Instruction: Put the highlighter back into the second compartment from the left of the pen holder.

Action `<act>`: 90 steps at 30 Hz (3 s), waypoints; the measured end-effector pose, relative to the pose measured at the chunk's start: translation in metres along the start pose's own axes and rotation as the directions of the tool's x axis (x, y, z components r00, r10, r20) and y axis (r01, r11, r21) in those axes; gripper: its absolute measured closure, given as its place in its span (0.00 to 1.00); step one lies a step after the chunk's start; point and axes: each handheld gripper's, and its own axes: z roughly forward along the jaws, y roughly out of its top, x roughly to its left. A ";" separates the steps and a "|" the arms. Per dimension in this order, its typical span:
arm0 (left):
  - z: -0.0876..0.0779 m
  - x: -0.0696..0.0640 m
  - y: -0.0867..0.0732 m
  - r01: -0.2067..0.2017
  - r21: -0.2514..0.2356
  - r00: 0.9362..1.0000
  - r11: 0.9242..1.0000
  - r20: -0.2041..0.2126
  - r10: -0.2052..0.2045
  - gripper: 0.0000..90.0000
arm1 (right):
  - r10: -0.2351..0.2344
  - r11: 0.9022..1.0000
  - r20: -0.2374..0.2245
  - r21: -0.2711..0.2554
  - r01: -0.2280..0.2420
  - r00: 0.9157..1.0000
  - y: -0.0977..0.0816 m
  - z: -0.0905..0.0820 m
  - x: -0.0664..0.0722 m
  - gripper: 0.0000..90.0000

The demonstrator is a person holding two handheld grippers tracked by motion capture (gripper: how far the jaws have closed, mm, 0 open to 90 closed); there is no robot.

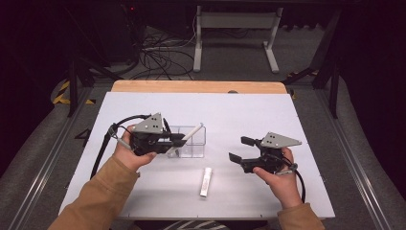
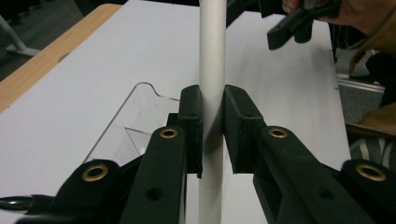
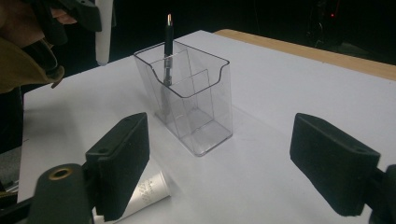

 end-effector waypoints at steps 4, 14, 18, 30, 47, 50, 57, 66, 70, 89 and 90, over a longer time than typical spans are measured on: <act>0.007 0.003 0.001 0.049 -0.048 0.998 0.998 -0.035 -0.050 0.87 | 0.001 1.000 0.000 0.001 -0.001 1.000 0.000 0.000 0.000 0.22; 0.019 0.006 0.004 0.109 -0.152 0.990 0.982 -0.073 -0.122 0.87 | -0.001 1.000 -0.003 0.014 0.001 1.000 -0.001 0.001 0.000 0.22; 0.023 0.007 0.003 0.120 -0.173 0.987 0.978 -0.089 -0.137 0.87 | -0.002 1.000 -0.004 0.012 0.002 1.000 -0.001 0.001 0.000 0.22; 0.033 0.011 -0.002 0.128 -0.245 0.972 0.961 -0.161 -0.171 0.87 | 0.001 1.000 -0.005 0.012 0.000 1.000 -0.002 0.001 -0.001 0.22; 0.041 0.015 -0.012 0.151 -0.320 0.944 0.935 -0.234 -0.233 0.87 | -0.006 1.000 -0.010 0.027 0.006 1.000 -0.004 0.004 0.000 0.22; 0.042 0.015 -0.015 0.148 -0.324 0.941 0.934 -0.243 -0.234 0.87 | -0.007 1.000 -0.009 0.025 0.008 1.000 -0.003 0.004 0.001 0.22; 0.046 0.011 -0.025 0.094 -0.359 0.931 0.929 -0.300 -0.210 0.87 | -0.010 1.000 -0.011 0.023 0.010 1.000 -0.003 0.003 0.001 0.22; 0.049 0.008 -0.035 0.121 -0.348 0.929 0.929 -0.291 -0.230 0.87 | -0.012 1.000 -0.014 0.025 0.012 1.000 -0.003 0.003 0.001 0.22; 0.048 0.006 -0.039 0.140 -0.350 0.926 0.926 -0.285 -0.247 0.87 | -0.012 1.000 -0.014 0.025 0.013 1.000 -0.003 0.003 0.002 0.22; 0.049 0.000 -0.050 0.146 -0.305 0.919 0.941 -0.311 -0.244 0.87 | -0.019 0.999 -0.018 0.026 0.019 1.000 -0.004 0.004 0.004 0.22; 0.049 -0.001 -0.050 0.145 -0.299 0.919 0.943 -0.312 -0.240 0.87 | -0.018 1.000 -0.018 0.025 0.019 1.000 -0.004 0.004 0.004 0.22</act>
